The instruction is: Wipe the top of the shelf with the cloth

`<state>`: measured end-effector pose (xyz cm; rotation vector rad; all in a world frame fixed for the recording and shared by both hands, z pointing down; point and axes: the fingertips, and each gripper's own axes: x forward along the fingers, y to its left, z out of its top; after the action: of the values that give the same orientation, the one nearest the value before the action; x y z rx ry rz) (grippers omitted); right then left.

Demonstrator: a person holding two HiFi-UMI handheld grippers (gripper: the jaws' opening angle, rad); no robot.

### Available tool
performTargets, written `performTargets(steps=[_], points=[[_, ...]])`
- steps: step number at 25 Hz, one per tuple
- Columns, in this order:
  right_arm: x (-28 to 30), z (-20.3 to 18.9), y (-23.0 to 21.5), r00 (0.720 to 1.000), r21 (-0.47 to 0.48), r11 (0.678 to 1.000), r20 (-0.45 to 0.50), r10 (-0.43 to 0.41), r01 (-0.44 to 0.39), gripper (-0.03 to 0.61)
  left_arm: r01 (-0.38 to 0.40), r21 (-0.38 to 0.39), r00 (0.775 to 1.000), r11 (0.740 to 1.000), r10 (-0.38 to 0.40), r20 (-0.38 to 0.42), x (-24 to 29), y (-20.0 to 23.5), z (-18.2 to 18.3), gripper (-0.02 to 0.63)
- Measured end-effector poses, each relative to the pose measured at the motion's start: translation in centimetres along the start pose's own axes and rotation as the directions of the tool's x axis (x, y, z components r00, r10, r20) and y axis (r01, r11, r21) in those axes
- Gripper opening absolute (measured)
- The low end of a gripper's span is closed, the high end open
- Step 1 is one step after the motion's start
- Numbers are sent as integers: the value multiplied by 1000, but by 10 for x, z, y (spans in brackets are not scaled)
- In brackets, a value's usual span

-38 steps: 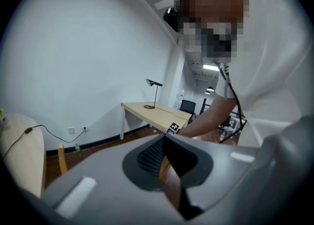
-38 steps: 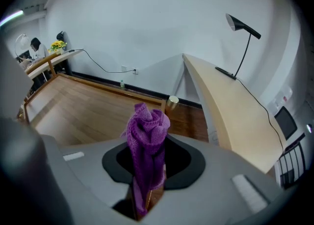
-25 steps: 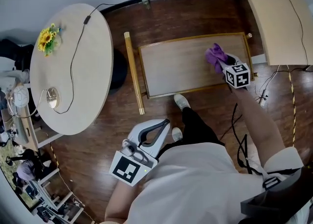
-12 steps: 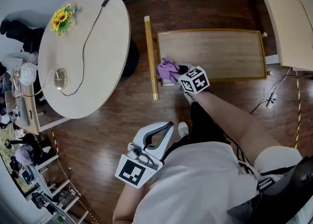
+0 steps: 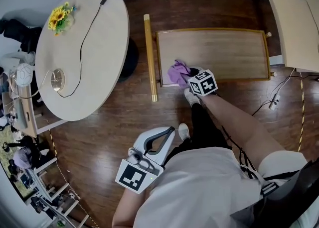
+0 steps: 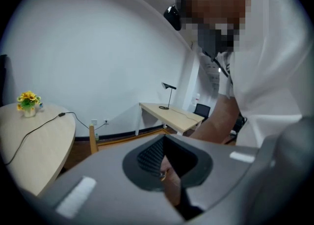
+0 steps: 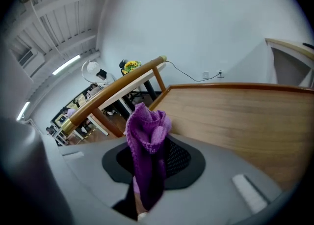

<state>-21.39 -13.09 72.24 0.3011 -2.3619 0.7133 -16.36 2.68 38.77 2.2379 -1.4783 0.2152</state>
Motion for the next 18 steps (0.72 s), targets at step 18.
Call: performTargets(steps=[18], points=[[-186,-79,-194,939,55,937,-53,-341,344,89,204,55,978,977,-202,-49,83,-13,25,21]])
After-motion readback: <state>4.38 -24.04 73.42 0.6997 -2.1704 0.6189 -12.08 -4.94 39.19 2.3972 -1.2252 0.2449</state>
